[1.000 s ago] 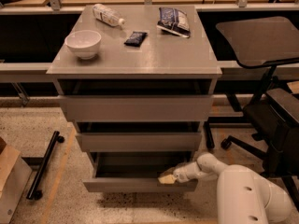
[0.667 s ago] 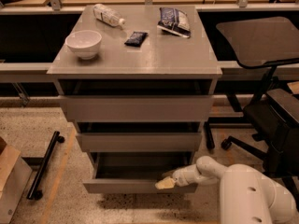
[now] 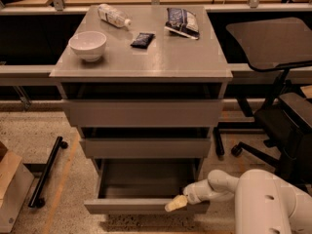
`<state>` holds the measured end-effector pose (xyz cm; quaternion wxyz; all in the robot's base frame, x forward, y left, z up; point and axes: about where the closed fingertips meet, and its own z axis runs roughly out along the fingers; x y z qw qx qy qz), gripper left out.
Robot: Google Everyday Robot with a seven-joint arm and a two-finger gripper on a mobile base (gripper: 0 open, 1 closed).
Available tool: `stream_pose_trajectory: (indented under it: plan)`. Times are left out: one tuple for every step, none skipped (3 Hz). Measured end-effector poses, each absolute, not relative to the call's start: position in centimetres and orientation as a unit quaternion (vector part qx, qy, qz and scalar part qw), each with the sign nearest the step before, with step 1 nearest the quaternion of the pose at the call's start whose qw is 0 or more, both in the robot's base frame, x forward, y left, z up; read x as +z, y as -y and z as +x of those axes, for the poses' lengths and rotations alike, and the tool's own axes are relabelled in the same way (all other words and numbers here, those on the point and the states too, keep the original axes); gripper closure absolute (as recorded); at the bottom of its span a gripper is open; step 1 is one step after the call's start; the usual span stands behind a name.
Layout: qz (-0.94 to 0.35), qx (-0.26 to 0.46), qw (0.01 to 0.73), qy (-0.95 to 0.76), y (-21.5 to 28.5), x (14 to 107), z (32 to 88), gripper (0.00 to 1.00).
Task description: Open bottom drawer
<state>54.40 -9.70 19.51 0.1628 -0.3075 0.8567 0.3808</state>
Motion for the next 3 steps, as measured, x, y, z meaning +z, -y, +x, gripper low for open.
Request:
stream_pose_trajectory:
  plan:
    - [-0.253,0.379,0.078,-0.887,10.8,19.8,48.9,0.0]
    - [-0.256,0.38,0.059,-0.887,10.1,21.9,47.0,0.0]
    - [-0.256,0.38,0.059,-0.887,10.1,21.8,47.0,0.0]
